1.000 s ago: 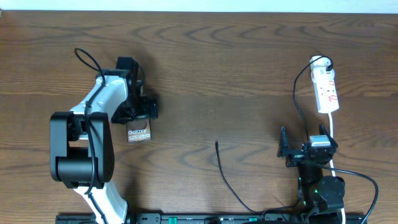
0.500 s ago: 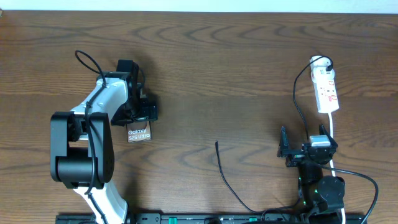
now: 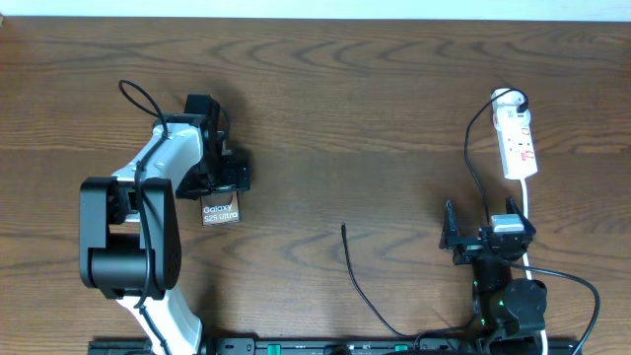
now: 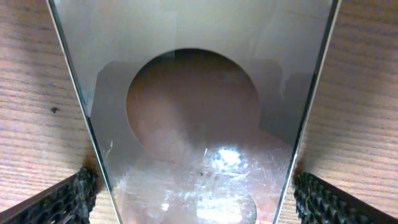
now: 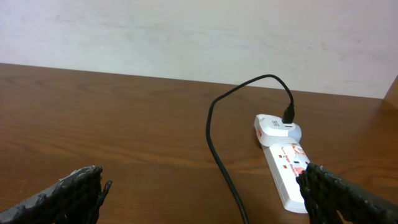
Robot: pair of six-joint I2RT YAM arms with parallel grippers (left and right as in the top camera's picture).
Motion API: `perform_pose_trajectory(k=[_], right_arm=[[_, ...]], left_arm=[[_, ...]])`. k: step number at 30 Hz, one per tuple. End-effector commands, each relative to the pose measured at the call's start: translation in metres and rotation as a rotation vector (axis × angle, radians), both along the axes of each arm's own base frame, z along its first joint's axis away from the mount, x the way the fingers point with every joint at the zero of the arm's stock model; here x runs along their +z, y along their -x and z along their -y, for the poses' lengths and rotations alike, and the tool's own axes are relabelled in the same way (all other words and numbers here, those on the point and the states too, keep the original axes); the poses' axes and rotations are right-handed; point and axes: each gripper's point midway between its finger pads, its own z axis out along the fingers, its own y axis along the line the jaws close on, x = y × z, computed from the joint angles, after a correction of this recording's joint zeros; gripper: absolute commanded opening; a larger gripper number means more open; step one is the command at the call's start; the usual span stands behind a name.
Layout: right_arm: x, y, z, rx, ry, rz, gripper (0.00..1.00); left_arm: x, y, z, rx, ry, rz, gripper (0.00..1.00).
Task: Plug charger to phone and switch on socket
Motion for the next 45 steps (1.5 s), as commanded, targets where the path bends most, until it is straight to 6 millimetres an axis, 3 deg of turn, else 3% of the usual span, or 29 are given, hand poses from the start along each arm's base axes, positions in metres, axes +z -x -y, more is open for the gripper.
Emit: perform_pose_trajectory(k=[1, 9, 22, 45], right_arm=[[0.000, 0.000, 0.003, -0.014, 0.009, 0.002, 0.99], [0.000, 0.000, 0.003, -0.013, 0.009, 0.002, 0.99], [0.000, 0.000, 0.003, -0.013, 0.009, 0.002, 0.99], [0.000, 0.000, 0.003, -0.013, 0.009, 0.002, 0.99]], left_arm=[[-0.009, 0.003, 0.006, 0.008, 0.042, -0.006, 0.99], [-0.013, 0.002, 0.006, 0.008, 0.043, 0.004, 1.00], [-0.035, 0.031, 0.006, 0.008, 0.041, -0.049, 0.99], [-0.033, 0.045, 0.012, -0.004, 0.081, -0.105, 0.99]])
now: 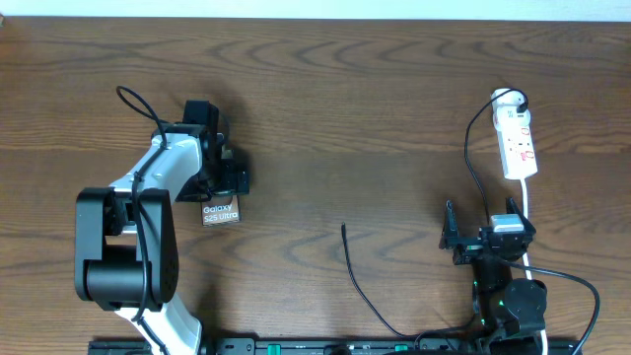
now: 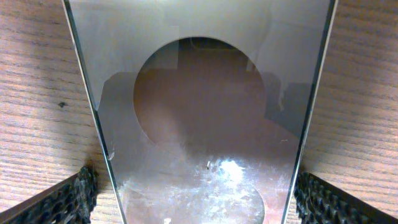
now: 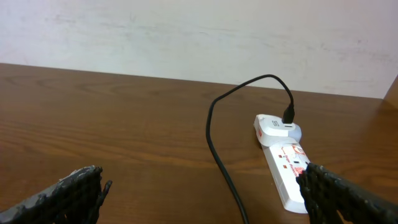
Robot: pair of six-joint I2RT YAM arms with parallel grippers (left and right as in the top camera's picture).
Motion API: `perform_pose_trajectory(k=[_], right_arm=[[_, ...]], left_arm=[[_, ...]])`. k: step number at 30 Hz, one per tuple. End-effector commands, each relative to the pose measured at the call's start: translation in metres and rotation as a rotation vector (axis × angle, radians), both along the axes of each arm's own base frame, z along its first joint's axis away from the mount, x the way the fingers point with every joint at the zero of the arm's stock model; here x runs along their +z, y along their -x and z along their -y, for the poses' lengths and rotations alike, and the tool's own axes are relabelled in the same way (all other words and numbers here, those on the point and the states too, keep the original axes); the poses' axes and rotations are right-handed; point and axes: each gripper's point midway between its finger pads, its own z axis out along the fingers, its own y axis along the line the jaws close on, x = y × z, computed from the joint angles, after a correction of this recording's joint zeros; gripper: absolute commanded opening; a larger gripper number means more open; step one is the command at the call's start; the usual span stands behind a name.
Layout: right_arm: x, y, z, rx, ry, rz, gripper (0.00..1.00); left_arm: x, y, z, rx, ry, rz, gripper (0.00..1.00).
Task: Plug charger to phone and switch on socket
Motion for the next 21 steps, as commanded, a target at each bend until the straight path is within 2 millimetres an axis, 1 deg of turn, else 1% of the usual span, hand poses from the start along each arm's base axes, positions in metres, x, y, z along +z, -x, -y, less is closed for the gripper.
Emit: perform_pose_trajectory(k=[1, 5, 12, 21], right_arm=[[0.000, 0.000, 0.003, -0.013, 0.009, 0.002, 0.99], [0.000, 0.000, 0.003, -0.014, 0.009, 0.002, 0.99], [0.000, 0.000, 0.003, -0.013, 0.009, 0.002, 0.99], [0.000, 0.000, 0.003, -0.013, 0.009, 0.002, 0.99]], left_arm=[[-0.031, 0.038, 0.014, 0.001, 0.091, -0.147, 0.99], [-0.031, 0.033, 0.015, -0.032, 0.093, -0.124, 0.99], [-0.031, 0.032, 0.015, -0.061, 0.094, -0.121, 0.99], [-0.032, 0.028, 0.015, -0.060, 0.095, -0.102, 0.99]])
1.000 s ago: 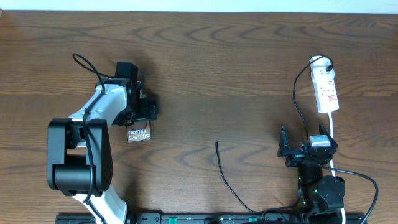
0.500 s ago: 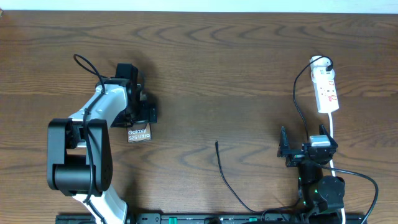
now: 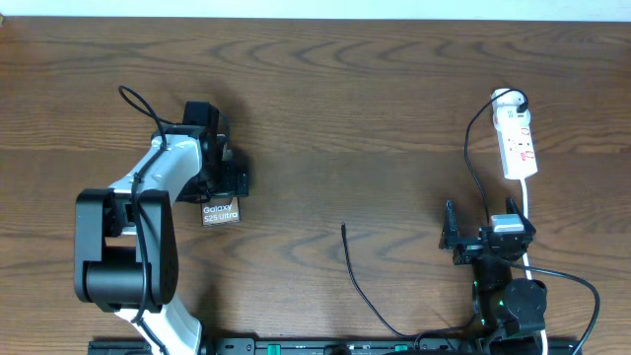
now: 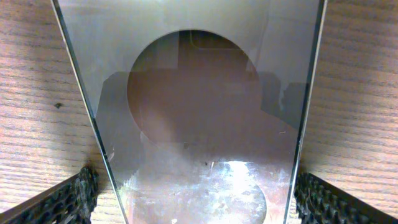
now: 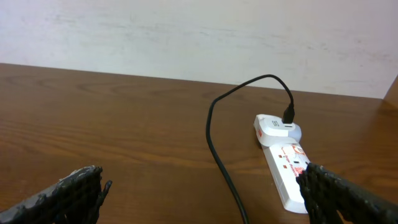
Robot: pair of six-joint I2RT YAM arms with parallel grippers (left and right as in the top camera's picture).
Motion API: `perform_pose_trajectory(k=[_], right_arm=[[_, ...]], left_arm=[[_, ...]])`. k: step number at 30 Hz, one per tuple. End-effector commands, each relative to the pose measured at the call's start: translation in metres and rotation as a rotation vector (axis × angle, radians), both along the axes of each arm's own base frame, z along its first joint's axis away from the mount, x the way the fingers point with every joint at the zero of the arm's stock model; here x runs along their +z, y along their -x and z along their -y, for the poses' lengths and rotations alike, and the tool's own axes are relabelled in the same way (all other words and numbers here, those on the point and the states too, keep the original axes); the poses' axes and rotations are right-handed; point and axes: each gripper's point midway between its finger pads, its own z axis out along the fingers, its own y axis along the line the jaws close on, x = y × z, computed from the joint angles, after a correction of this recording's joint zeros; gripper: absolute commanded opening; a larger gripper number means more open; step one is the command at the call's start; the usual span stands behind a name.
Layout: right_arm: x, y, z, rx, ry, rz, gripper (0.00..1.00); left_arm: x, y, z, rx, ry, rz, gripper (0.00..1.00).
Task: Plug charger to phone and switch on socket
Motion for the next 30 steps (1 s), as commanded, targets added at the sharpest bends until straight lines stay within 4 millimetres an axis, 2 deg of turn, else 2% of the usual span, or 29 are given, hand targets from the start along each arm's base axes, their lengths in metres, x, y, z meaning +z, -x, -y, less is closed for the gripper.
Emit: perform_pose_trajectory(k=[1, 13, 18, 30], right_arm=[[-0.0005, 0.0000, 0.0031, -0.014, 0.009, 0.002, 0.99], [-0.0005, 0.0000, 0.0031, -0.014, 0.009, 0.002, 0.99], [-0.0005, 0.0000, 0.0031, -0.014, 0.009, 0.002, 0.99], [-0.0005, 0.0000, 0.0031, -0.014, 0.009, 0.002, 0.99]], left_arm=[[-0.0317, 0.0268, 0.0149, -0.011, 0.093, -0.109, 0.99], [-0.0321, 0.0197, 0.0152, 0.013, 0.094, -0.081, 0.98], [-0.0321, 0.0197, 0.0152, 0.013, 0.094, -0.081, 0.89], [-0.0321, 0.0207, 0.0152, 0.013, 0.094, -0.085, 0.88]])
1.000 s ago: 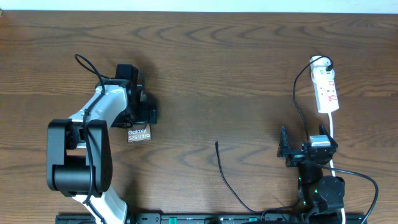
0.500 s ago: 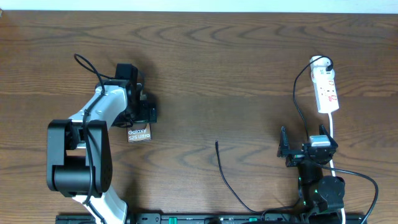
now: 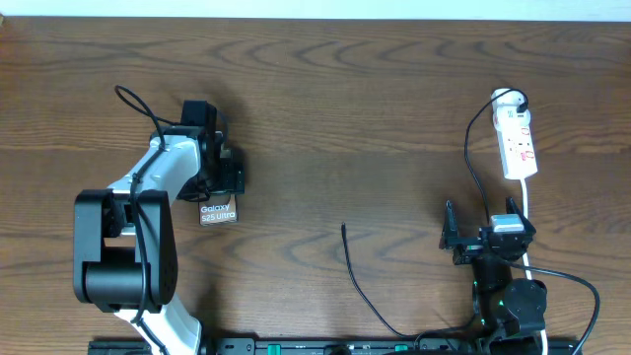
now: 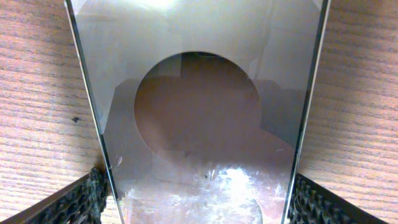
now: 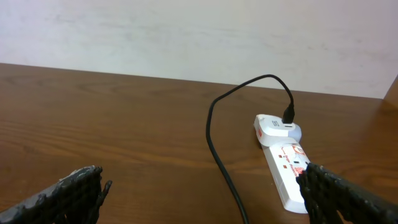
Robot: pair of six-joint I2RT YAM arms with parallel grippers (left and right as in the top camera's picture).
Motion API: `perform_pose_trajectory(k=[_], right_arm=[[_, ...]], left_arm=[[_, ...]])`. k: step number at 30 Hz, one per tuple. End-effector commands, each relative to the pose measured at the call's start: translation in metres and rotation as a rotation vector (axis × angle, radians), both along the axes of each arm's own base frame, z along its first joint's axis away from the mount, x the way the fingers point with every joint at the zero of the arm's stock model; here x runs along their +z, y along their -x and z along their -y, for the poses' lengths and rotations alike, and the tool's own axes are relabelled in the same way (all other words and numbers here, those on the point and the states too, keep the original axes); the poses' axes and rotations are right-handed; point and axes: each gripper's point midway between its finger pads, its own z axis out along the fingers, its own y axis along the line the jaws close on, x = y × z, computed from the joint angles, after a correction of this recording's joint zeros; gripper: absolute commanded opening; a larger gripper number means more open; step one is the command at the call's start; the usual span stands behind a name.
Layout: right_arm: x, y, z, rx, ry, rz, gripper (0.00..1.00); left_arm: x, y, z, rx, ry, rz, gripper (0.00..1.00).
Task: Plug charger to phone and switch on socket
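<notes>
The phone [image 3: 218, 211], labelled "Galaxy S25 Ultra" at its near end, lies flat on the wooden table [image 3: 345, 118] at the left. My left gripper [image 3: 219, 193] reaches over it from behind. In the left wrist view the glossy phone [image 4: 199, 124] fills the frame and the left gripper [image 4: 196, 205] has both pads against its long edges. The black charger cable's free plug end [image 3: 344, 229] lies on the table at centre front. The cable runs to a white adapter [image 3: 508, 99] in the white power strip [image 3: 519, 146]. My right gripper [image 3: 483, 237] stands open near the front right, holding nothing.
The right wrist view shows the power strip [image 5: 287, 168], the adapter [image 5: 277, 129] and the cable [image 5: 217, 143] ahead of the open right gripper [image 5: 202, 193], with a pale wall behind the table's far edge. The strip's white lead runs back toward the right arm's base.
The left gripper and the phone have shifted slightly to the left and away together. Its pads now sit closer against the phone's edges. The right arm, cable and power strip have not moved.
The left gripper straddled the phone at every moment, and phone and gripper made only small shifts together on the table. The right gripper stayed open at the front right. The cable's free end stayed at centre front.
</notes>
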Motion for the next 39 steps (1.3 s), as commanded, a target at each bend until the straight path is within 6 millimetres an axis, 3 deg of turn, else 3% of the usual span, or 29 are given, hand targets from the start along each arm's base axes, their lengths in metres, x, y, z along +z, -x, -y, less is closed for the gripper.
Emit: perform_pose_trajectory(k=[1, 10, 39], right_arm=[[-0.0006, 0.0000, 0.0031, -0.013, 0.009, 0.001, 0.99], [-0.0006, 0.0000, 0.0031, -0.014, 0.009, 0.001, 0.99], [-0.0006, 0.0000, 0.0031, -0.014, 0.009, 0.001, 0.99]], left_arm=[[-0.0321, 0.0282, 0.0179, -0.008, 0.105, -0.119, 0.87], [-0.0321, 0.0281, 0.0178, -0.009, 0.104, -0.118, 0.78], [-0.0321, 0.0281, 0.0178, -0.009, 0.104, -0.118, 0.62]])
